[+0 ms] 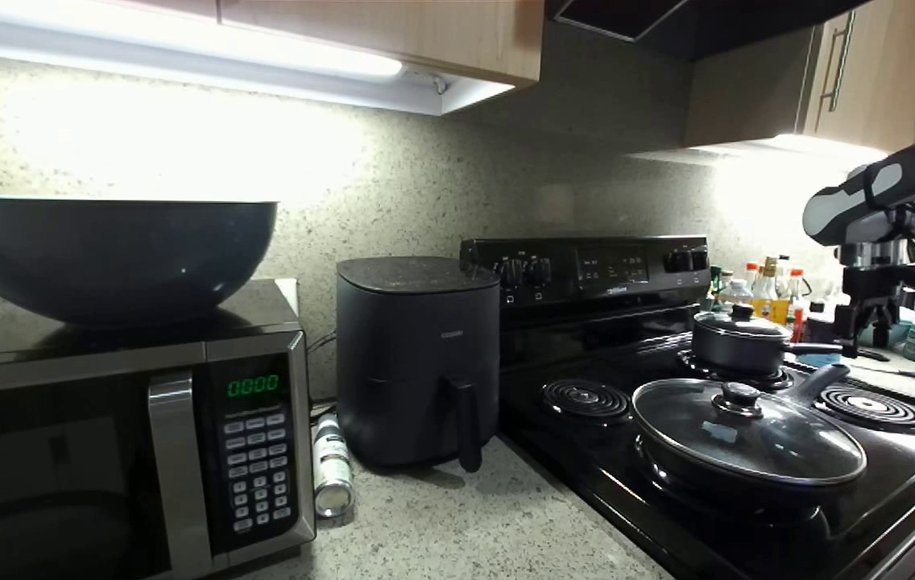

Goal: Move the pot on the right forwards

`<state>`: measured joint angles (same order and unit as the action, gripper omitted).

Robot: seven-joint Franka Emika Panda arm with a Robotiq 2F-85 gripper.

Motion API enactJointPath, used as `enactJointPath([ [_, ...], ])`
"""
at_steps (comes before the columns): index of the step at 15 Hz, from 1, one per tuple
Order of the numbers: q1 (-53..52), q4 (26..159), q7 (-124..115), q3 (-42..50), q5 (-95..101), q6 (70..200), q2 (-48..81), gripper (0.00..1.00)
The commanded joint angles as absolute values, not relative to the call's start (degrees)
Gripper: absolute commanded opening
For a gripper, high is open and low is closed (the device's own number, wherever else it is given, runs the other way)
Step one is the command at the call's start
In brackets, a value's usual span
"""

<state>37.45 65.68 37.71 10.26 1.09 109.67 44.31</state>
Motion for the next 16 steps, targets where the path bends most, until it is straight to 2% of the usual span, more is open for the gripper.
enactJointPath([
  [1, 38.33, 64.44, 39.25, 9.81, 0.44, 108.58, 44.88, 1.0],
  [11, 39.73, 59.82, 45.17, 6.79, -0.66, 109.95, 48.43, 1.0],
  [12, 39.75, 59.27, 45.52, 6.65, -0.61, 109.7, 48.95, 0.96],
  [13, 39.65, 58.4, 45.55, 6.65, -0.36, 109.19, 49.79, 0.74],
  [15, 39.71, 56.99, 45.92, 6.5, -0.26, 108.45, 51.13, 0.69],
  [16, 39.78, 56.29, 46.01, 6.45, -0.29, 107.99, 51.72, 0.64],
])
